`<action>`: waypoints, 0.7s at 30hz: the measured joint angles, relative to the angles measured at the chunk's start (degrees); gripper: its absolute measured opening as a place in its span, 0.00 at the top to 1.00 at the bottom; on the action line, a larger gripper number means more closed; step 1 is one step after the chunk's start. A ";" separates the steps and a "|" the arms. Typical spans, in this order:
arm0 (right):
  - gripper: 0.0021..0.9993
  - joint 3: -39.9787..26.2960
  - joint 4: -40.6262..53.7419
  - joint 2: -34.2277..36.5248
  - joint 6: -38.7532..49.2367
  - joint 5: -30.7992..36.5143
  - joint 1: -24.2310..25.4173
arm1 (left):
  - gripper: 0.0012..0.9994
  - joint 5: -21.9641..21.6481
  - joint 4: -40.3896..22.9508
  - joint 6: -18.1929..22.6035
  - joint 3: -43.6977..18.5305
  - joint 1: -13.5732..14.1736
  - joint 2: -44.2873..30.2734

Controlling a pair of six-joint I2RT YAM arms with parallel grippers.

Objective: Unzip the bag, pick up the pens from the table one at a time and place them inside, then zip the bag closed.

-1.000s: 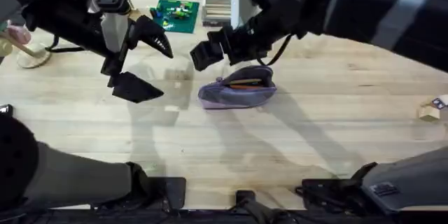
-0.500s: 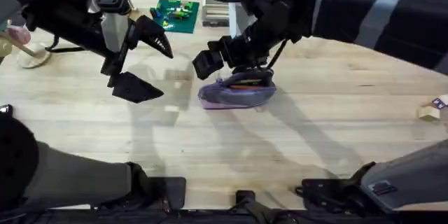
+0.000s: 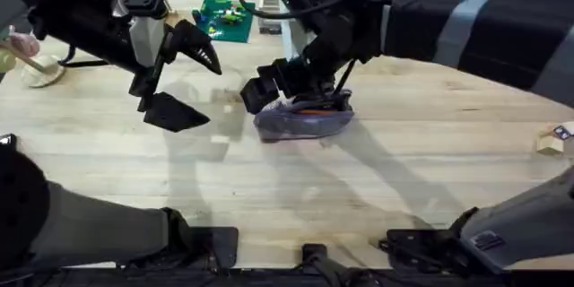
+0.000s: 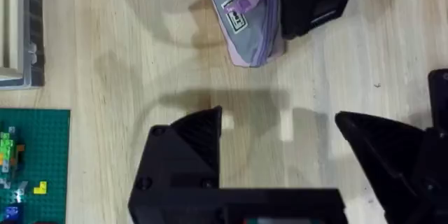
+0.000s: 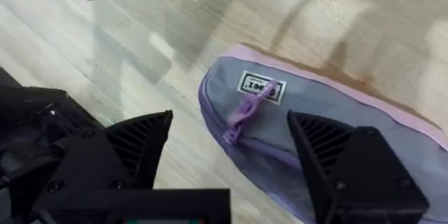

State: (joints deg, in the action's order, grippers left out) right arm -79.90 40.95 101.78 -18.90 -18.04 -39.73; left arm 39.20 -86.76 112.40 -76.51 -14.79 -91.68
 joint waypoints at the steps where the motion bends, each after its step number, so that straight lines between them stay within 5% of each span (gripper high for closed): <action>1: 0.00 0.00 0.02 -0.01 0.00 -0.01 -0.02 | 0.01 0.00 -0.02 0.00 0.00 0.00 0.00; 11: 0.03 0.00 0.00 -0.02 0.00 0.00 -0.06 | 0.00 -0.01 0.00 0.00 0.00 0.00 0.01; 21: 0.48 0.00 -0.12 -0.02 -0.17 -0.02 -0.24 | 0.00 0.00 0.00 0.00 0.00 0.00 0.00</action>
State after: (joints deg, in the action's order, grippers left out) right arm -79.90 40.84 101.75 -19.07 -18.06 -39.97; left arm 39.20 -86.76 112.40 -76.51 -14.79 -91.68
